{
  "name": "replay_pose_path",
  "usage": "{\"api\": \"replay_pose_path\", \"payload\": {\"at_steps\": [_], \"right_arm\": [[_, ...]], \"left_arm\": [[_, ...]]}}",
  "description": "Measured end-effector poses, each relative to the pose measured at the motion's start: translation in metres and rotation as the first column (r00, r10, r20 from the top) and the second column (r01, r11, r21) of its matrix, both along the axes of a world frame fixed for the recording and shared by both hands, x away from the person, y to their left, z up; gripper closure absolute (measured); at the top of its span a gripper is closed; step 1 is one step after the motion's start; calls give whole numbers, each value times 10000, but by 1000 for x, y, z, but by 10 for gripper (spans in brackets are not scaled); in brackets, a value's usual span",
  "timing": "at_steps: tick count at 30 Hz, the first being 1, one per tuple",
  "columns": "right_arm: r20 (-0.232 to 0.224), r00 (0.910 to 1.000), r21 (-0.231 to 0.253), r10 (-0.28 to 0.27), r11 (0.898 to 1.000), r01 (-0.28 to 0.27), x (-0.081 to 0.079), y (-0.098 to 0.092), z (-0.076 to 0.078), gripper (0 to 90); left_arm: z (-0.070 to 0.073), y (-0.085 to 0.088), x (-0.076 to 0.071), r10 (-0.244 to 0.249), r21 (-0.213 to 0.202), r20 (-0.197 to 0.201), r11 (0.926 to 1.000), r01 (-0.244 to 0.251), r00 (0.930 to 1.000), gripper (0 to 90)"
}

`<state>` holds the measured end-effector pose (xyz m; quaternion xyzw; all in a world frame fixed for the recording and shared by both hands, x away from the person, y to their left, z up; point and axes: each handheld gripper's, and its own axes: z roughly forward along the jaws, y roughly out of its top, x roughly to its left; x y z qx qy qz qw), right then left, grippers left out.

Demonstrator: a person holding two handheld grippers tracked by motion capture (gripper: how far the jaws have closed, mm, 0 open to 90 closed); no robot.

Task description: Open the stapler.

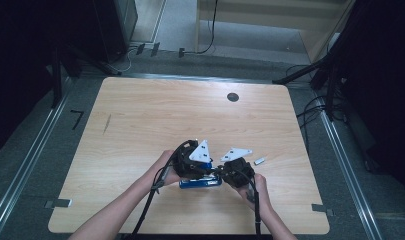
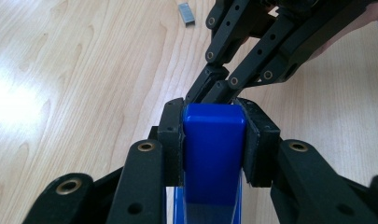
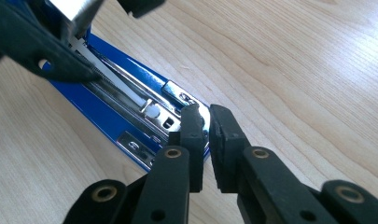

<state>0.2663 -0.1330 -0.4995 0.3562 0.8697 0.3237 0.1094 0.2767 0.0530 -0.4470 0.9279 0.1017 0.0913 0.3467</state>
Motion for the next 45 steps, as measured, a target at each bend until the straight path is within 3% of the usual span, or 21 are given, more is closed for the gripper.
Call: {"api": "replay_pose_path", "payload": {"at_steps": [10,29,45], "right_arm": [[185,9995,-412,243,9989,-235,-1,3,1,868],[89,9999,-376,97,9993,-93,-1,4,1,869],[164,9998,-447,98,9990,-91,-1,4,1,869]], "left_arm": [[6,16,-3,117,-254,-35,9996,-118,9999,665],[10,50,-10,563,-797,-310,9951,-586,9979,664],[9,74,-14,699,-926,-557,9929,-749,9960,663]]}}
